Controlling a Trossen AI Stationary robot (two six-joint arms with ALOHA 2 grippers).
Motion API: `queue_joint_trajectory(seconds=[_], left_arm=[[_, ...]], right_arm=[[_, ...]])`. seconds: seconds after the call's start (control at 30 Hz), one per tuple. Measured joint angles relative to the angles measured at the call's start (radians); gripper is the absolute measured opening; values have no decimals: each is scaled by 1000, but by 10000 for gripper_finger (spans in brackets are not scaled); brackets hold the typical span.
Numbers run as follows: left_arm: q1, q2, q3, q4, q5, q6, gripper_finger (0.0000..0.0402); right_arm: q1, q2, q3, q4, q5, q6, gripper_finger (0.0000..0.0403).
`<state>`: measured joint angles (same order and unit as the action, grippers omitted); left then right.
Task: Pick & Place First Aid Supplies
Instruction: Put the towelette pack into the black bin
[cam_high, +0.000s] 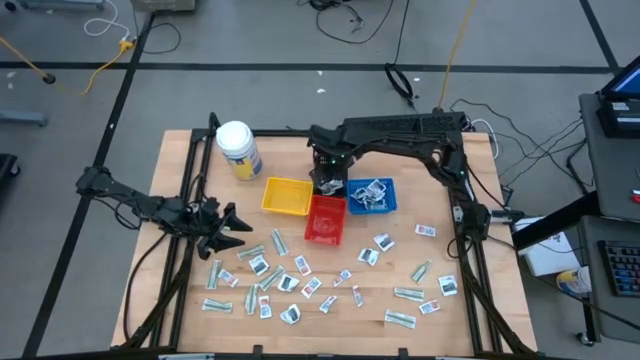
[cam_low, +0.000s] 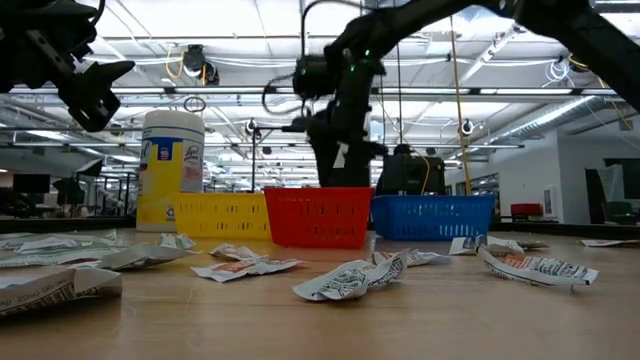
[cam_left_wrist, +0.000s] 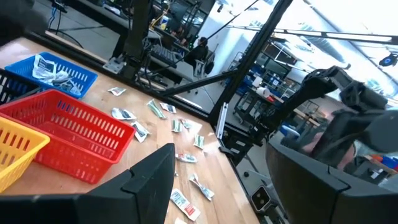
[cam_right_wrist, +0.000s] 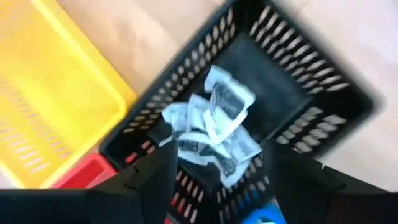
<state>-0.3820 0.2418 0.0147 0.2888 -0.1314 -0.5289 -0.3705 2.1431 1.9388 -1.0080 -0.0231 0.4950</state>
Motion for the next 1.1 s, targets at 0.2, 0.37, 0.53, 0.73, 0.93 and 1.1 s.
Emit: queue_joint_trajectory(seconds=[0.2, 0.37, 0.53, 0.73, 0.93, 1.1], left_arm=[[0, 0, 0, 0, 0, 0, 257], [0, 0, 0, 0, 0, 0, 257], [0, 0, 0, 0, 0, 0, 257], [0, 0, 0, 0, 0, 0, 257], [0, 0, 1, 0, 0, 0, 257], [0, 0, 1, 0, 0, 0, 257]], right_arm=[[63, -119, 0, -82, 159, -29, 231], [108, -208, 1, -150, 156, 42, 232], [162, -261, -1, -220, 158, 131, 232], [236, -345, -151, -196, 157, 219, 230], [324, -481, -468, -80, 150, 389, 227], [409, -578, -678, -47, 142, 536, 228]])
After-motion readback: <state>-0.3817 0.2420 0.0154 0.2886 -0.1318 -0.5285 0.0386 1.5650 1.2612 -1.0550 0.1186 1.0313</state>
